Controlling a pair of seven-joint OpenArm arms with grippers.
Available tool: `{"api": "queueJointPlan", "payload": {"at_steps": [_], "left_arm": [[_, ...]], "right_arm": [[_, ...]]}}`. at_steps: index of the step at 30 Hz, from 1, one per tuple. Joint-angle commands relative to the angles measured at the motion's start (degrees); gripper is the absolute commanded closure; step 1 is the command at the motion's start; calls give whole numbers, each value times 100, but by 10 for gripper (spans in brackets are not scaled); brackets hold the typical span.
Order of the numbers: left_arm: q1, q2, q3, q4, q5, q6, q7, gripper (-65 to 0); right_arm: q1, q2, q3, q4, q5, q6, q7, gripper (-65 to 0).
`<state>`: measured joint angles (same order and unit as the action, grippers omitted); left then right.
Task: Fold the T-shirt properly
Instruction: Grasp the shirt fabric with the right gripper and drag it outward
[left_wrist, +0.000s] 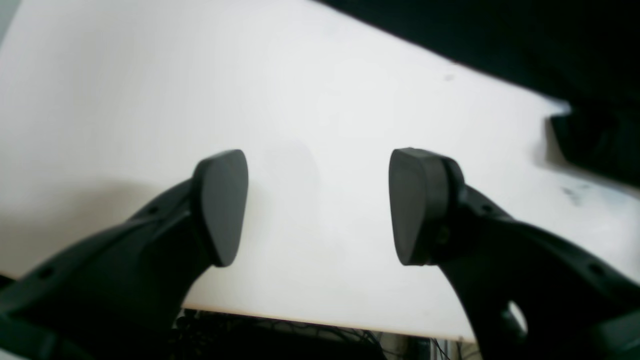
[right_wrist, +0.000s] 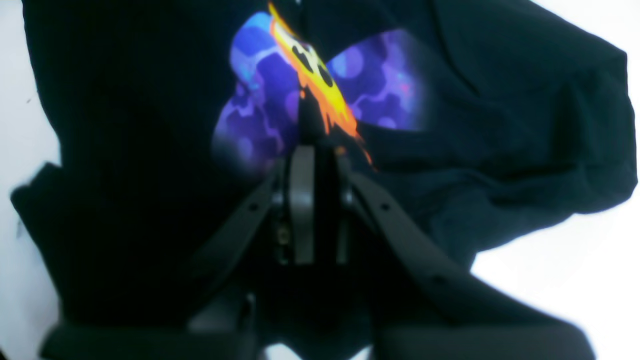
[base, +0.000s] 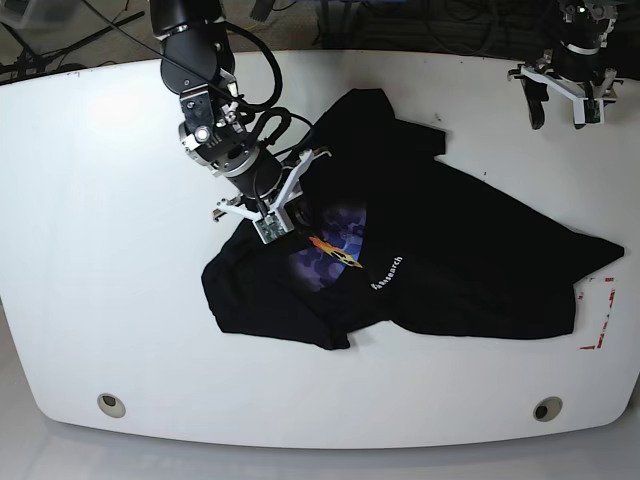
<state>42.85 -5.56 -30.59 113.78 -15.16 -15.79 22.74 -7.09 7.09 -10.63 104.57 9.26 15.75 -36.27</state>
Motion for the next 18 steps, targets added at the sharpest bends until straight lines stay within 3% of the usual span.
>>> {"api": "queueJointPlan", "payload": {"at_steps": [1, 5, 8, 14, 18], "left_arm": [[36, -55, -31, 91, -36, 28, -125, -407], [36, -55, 145, 91, -36, 28, -125, -406], [36, -55, 162, 91, -36, 28, -125, -406], [36, -55, 215, 91, -36, 28, -125, -406], [36, -55, 250, 91, -36, 28, -125, -406]], "right_arm": [[37, 148, 259, 246, 521, 12, 185, -52], [-183, 324, 1059, 263, 1452, 30, 185, -57], [-350, 447, 1455, 272, 2024, 267, 185, -89], [-842, 420, 2492, 272, 3096, 724, 185, -333], [-1018, 429, 2870, 246, 3624, 970, 185, -419]]}}
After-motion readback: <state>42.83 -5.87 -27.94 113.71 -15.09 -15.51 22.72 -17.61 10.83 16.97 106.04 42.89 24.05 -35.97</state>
